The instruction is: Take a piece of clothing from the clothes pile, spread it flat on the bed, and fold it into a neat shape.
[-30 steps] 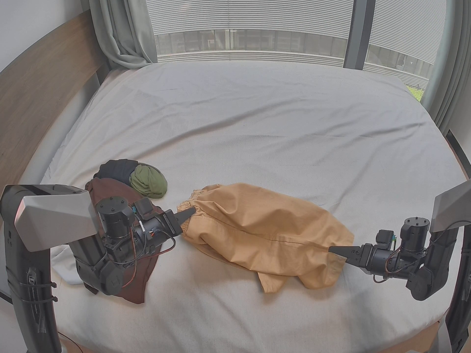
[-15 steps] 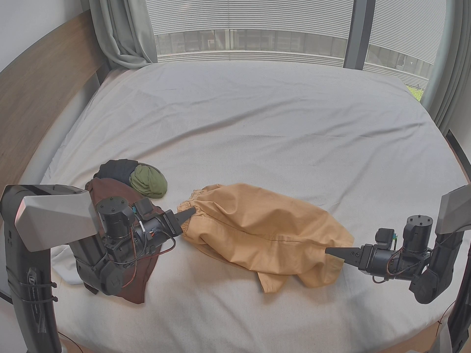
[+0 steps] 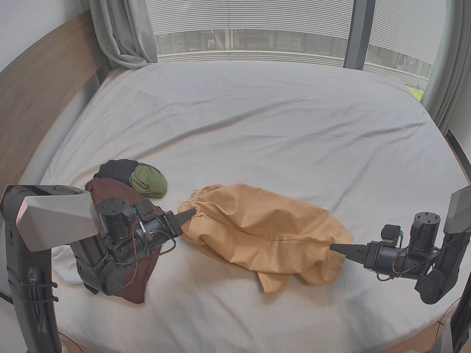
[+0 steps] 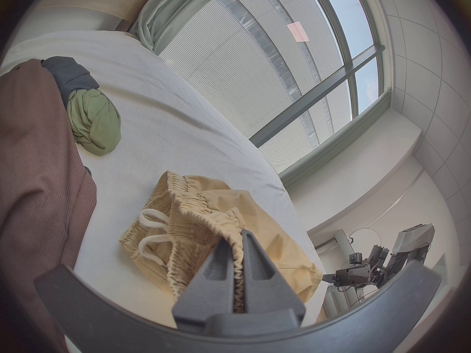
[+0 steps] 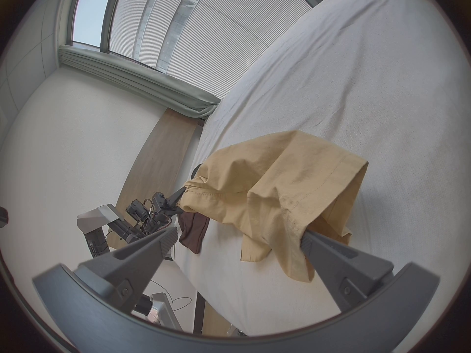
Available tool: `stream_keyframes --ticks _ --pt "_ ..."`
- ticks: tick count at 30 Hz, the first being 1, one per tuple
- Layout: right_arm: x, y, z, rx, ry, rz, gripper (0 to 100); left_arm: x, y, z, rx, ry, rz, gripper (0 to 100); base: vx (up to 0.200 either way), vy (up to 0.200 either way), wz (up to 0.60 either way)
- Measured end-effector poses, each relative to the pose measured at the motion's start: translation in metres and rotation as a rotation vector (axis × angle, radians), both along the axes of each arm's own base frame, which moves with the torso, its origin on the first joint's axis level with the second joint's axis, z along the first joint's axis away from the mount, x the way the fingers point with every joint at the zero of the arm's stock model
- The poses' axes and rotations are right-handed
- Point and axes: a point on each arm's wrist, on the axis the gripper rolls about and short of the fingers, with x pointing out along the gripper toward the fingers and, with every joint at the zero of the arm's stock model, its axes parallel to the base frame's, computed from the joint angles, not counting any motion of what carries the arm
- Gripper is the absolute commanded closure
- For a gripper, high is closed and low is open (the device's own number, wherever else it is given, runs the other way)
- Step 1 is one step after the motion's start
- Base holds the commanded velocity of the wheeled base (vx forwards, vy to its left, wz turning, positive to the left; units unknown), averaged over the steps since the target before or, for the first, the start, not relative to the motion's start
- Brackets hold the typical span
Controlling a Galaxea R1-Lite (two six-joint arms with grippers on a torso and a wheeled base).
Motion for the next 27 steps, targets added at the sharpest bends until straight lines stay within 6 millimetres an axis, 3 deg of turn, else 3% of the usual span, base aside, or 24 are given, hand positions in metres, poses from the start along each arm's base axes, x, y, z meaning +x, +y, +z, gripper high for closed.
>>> stream_keyframes --ticks 5,16,27 --pt "0.003 0.000 -0.004 -0.006 0.006 -0.004 0 0.000 0.000 -0.001 0.001 0.001 0.000 100 0.000 0.000 0.00" --pt "0.020 0.003 -0.035 -0.079 0.010 0.028 0 0.000 0.000 0.000 -0.001 0.000 -0.001 100 0.000 0.000 0.00" --pt "0.035 0.011 -0.041 -0.072 -0.015 0.042 0 0.000 0.000 0.000 -0.002 -0.001 -0.002 100 0.000 0.000 0.00"
